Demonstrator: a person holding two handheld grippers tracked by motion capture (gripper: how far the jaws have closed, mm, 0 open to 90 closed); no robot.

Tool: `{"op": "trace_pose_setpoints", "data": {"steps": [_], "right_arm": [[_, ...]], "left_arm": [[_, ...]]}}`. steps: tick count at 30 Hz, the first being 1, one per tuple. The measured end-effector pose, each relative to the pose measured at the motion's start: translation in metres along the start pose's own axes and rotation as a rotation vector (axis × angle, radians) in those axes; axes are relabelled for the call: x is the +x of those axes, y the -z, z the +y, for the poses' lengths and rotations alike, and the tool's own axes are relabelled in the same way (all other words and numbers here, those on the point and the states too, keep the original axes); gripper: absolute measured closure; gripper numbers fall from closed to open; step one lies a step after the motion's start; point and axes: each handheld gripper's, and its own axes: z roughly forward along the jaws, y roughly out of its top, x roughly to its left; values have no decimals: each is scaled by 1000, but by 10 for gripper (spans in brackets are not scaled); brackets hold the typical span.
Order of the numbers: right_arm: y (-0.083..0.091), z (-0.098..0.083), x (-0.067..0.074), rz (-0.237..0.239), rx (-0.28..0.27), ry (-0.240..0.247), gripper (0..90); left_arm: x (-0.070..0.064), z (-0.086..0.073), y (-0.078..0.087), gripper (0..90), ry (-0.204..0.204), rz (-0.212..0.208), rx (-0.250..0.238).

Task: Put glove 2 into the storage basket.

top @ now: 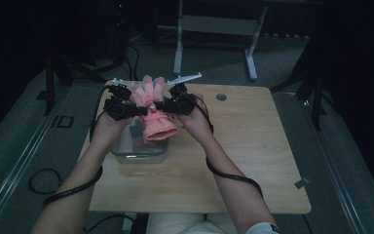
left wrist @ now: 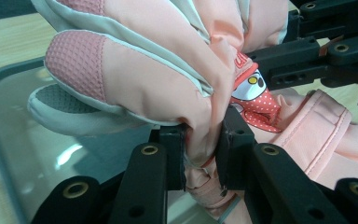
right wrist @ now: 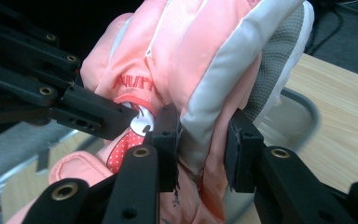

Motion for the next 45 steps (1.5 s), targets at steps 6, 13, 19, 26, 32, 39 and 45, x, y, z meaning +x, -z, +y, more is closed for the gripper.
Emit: {"op": "trace_pose_setpoints", "data": {"steps": [6,13,19,26,32,39,45], "right_arm": [[-23,3,4,3,34,15,691],[-48,-4,-3,-5,96,17,691],[-69,-15,-7,-14,142,9,692],[-90,-32,-11,3,190,-10,692],[-98,-41,-14,10,202,-22,690],[-103,-40,-18,10,222,-26,643],[-108,-39,-23,-11,238,-29,595]], "left_arm": [[19,-12,-7,743,56,-11,-7],[37,-27,-29,743,111,-26,11],[48,-40,-46,743,151,-22,36],[55,-56,-61,742,187,-17,90],[58,-60,-68,727,202,-5,113],[56,-59,-71,572,197,70,129],[55,-58,-74,495,177,126,131]]}}
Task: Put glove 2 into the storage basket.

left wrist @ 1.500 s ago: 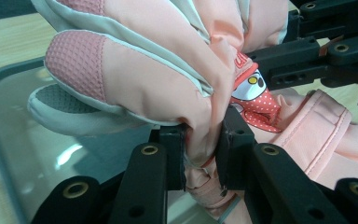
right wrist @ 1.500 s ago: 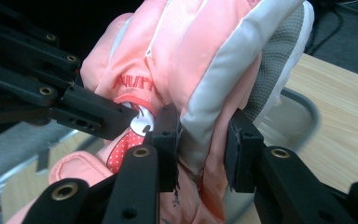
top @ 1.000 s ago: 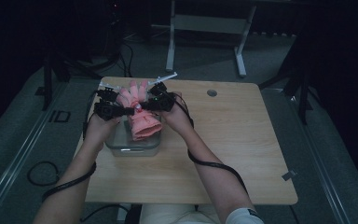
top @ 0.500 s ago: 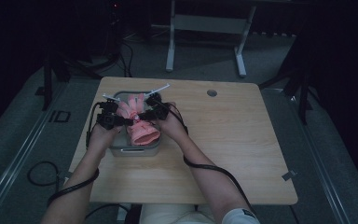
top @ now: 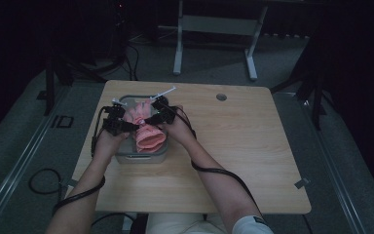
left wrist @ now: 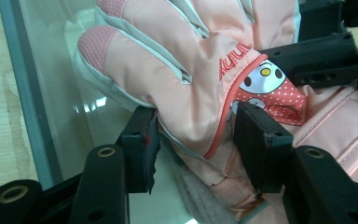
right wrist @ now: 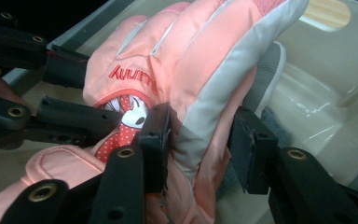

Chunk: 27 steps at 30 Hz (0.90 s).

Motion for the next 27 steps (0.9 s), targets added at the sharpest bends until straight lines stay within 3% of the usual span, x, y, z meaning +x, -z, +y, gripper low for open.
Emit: {"op": "trace_pose_setpoints", "data": {"steps": [9,16,27], "right_arm": [[9,6,-6,-10,-22,4,547],[21,12,-5,-3,-50,7,520],[43,13,-5,8,-104,6,481]], "left_arm": [[3,4,3,387,-8,36,-28],[3,12,18,386,8,22,-86],[-7,16,29,361,-23,13,-115]]}}
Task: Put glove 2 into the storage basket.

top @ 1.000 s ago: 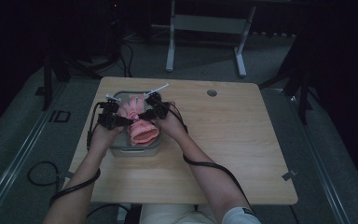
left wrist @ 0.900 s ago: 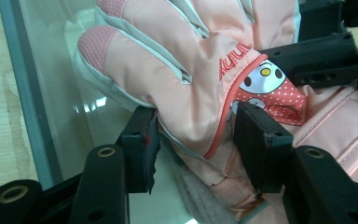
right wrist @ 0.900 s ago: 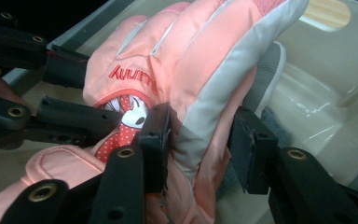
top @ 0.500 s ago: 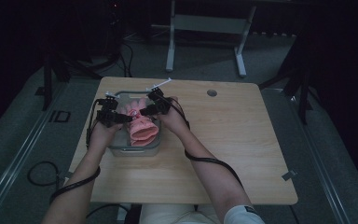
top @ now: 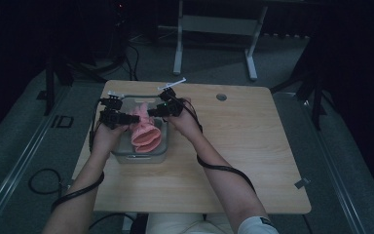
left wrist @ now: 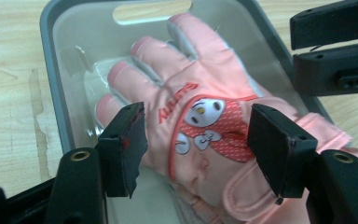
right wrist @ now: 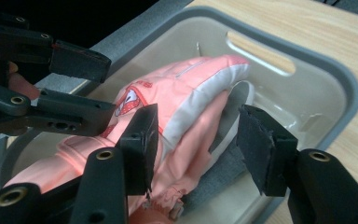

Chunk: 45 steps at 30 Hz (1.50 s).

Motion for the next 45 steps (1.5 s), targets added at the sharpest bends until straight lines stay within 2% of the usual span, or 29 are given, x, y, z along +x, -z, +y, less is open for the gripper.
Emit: {"op": "trace_pose_setpoints", "data": {"steps": [5,9,12,13,14,16,17,19,20,25,26,27,28,33,38,40,42,45], "right_arm": [[12,3,2,10,-24,13,478],[18,2,6,13,-29,33,466],[25,-1,6,25,-31,38,432],[27,-3,6,29,-30,37,420],[30,-4,6,31,-32,42,403],[36,-7,5,30,-39,49,377],[38,-10,4,35,-35,53,343],[42,-14,3,50,-34,73,276],[45,-17,1,48,-26,85,272],[56,-28,-5,54,-41,79,200],[57,-30,-6,49,-42,85,187],[60,-35,-6,45,-38,108,167],[62,-38,-7,46,-38,106,167],[75,-50,-13,45,-56,96,167],[84,-64,-16,19,-66,101,169],[85,-67,-17,15,-66,100,169],[89,-77,-22,11,-63,95,170],[91,-87,-28,3,-55,87,171]], "left_arm": [[-2,3,8,360,-1,-5,-19],[-11,5,18,348,-15,-25,-44],[-21,3,24,311,-39,-41,-56],[-24,2,26,290,-52,-62,-57],[-27,2,28,243,-58,-77,-60],[-34,-1,30,221,-73,-94,-68],[-37,-2,31,176,-86,-100,-72],[-46,-5,33,141,-122,-92,-92],[-50,-6,35,134,-132,-89,-104],[-70,-14,42,116,-199,-57,-157],[-75,-15,44,107,-213,-64,-160],[-79,-17,44,62,-226,-74,-160],[-82,-18,45,5,-240,-78,-156],[-102,-24,46,5,-276,-129,-178],[-122,-29,46,5,-302,-184,-203],[-125,-30,46,5,-308,-185,-210],[-139,-37,45,5,-362,-187,-213],[-149,-43,39,5,-372,-222,-201]]}}
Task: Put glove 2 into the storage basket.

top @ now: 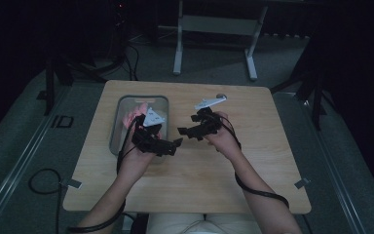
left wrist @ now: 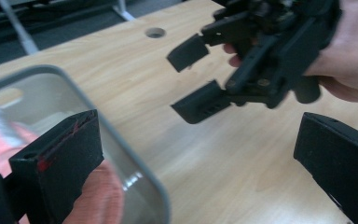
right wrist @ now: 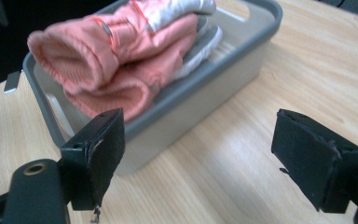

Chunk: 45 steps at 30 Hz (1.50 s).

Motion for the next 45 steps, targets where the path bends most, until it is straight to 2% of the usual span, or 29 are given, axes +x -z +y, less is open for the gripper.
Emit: {"op": "trace_pose_setpoints", "data": {"steps": [3,5,6,8,10,11,12,17,20,24,31,39,45], "right_arm": [[1,-6,-2,-5,5,-5,171],[3,-13,-6,-13,8,-3,171],[4,-15,-6,-15,9,-5,171],[4,-17,-7,-16,9,-4,171],[6,-23,-10,-24,1,-2,172],[7,-24,-10,-21,0,-4,172],[7,-26,-11,-21,0,-2,172],[8,-37,-11,-22,1,13,171],[8,-40,-11,-23,4,15,171],[5,-55,-12,-16,15,28,171],[5,-73,-13,-24,19,41,171],[6,-91,-16,-43,37,41,166],[4,-104,-17,-53,67,53,163]], "left_arm": [[-4,-3,-4,5,-1,-18,8],[-11,-7,-11,5,-14,-37,22],[-17,-10,-16,5,-32,-44,25],[-19,-12,-18,5,-44,-41,30],[-26,-15,-25,5,-62,-70,41],[-26,-15,-25,5,-62,-70,41],[-31,-17,-29,5,-83,-73,45],[-40,-23,-37,5,-110,-87,48],[-44,-28,-42,5,-117,-109,52],[-52,-37,-52,5,-140,-157,49],[-61,-49,-65,5,-165,-156,71],[-66,-65,-75,5,-192,-152,81],[-69,-77,-83,5,-216,-157,107]]}}
